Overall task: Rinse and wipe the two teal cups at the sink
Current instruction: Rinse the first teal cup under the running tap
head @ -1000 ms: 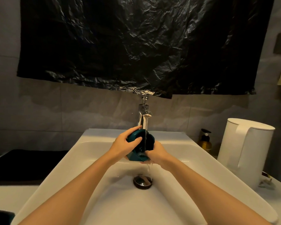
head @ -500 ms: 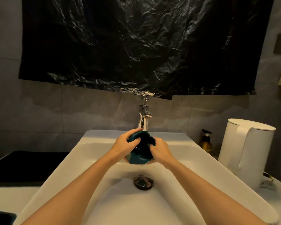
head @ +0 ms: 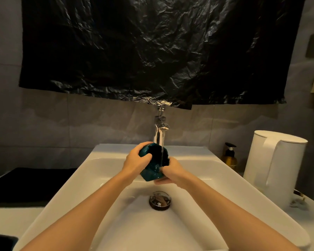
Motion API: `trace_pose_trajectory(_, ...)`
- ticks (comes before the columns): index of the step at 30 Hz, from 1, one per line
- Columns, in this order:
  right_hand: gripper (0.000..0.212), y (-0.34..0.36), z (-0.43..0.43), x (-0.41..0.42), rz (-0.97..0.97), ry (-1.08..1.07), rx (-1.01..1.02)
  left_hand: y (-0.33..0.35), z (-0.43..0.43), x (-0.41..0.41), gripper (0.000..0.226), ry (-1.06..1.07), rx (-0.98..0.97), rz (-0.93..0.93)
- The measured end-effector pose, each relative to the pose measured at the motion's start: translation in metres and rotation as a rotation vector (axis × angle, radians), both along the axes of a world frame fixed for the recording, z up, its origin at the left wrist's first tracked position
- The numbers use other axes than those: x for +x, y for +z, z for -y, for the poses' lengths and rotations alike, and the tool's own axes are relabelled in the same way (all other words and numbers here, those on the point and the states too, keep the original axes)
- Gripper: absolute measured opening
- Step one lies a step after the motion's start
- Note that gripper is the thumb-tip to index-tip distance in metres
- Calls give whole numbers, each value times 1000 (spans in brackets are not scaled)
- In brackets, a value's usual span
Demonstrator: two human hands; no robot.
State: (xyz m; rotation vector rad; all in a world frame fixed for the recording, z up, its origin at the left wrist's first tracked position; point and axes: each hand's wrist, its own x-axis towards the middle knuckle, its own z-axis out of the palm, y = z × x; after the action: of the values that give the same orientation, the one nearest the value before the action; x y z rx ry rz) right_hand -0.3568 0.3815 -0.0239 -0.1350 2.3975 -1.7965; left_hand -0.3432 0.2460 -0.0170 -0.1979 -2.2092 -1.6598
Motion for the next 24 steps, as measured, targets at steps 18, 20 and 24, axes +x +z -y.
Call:
trace_pose_trajectory(18,41,6,-7,7,-166,97,106,4,2,0,37,-33,-60,3)
trace_pose_trajectory(20,38,6,-4,6,-221,17,175,5,2,0,35,-41,-36,9)
trace_pose_trajectory(24,24,4,-3,7,-239,-161,174,11,-3,6,34,-117,36,24)
